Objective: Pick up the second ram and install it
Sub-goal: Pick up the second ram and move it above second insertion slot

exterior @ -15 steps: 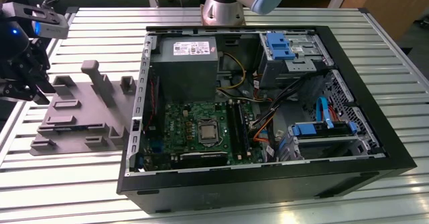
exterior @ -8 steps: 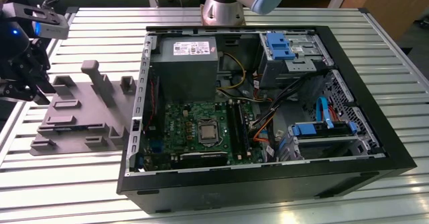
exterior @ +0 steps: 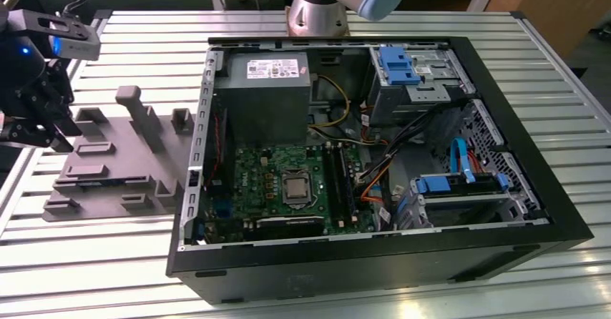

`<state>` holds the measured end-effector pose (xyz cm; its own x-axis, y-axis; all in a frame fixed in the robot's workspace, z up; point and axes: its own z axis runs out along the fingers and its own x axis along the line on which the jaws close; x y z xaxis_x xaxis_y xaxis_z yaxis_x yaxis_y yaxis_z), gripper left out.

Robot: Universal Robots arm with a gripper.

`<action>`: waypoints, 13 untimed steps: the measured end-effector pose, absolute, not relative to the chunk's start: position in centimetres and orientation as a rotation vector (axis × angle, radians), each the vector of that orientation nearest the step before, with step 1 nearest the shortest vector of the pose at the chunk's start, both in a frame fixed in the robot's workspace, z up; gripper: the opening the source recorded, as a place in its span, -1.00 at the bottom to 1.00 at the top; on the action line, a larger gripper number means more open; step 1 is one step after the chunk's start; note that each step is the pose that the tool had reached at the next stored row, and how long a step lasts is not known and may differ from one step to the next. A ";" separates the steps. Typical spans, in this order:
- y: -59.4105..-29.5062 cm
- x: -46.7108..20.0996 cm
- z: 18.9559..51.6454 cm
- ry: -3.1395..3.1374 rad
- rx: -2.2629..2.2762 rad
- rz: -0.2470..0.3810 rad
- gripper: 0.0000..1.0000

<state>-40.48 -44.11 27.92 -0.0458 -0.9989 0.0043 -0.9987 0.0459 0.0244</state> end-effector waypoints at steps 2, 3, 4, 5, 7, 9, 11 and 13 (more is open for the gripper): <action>-44.2 -40.5 27.6 -2.257 2.156 -0.023 -0.29; -44.3 -40.5 27.5 -2.257 2.156 -0.023 -0.29; -44.4 -40.5 27.3 -2.257 2.156 -0.023 -0.29; -44.5 -40.5 27.1 -2.257 2.156 -0.023 -0.29; -44.6 -40.5 26.8 -2.257 2.156 -0.023 -0.29; -44.6 -40.5 26.5 -2.257 2.156 -0.023 -0.29; -44.7 -40.5 26.4 -2.257 2.156 -0.023 -0.29; -44.7 -40.5 26.3 -2.257 2.156 -0.023 -0.29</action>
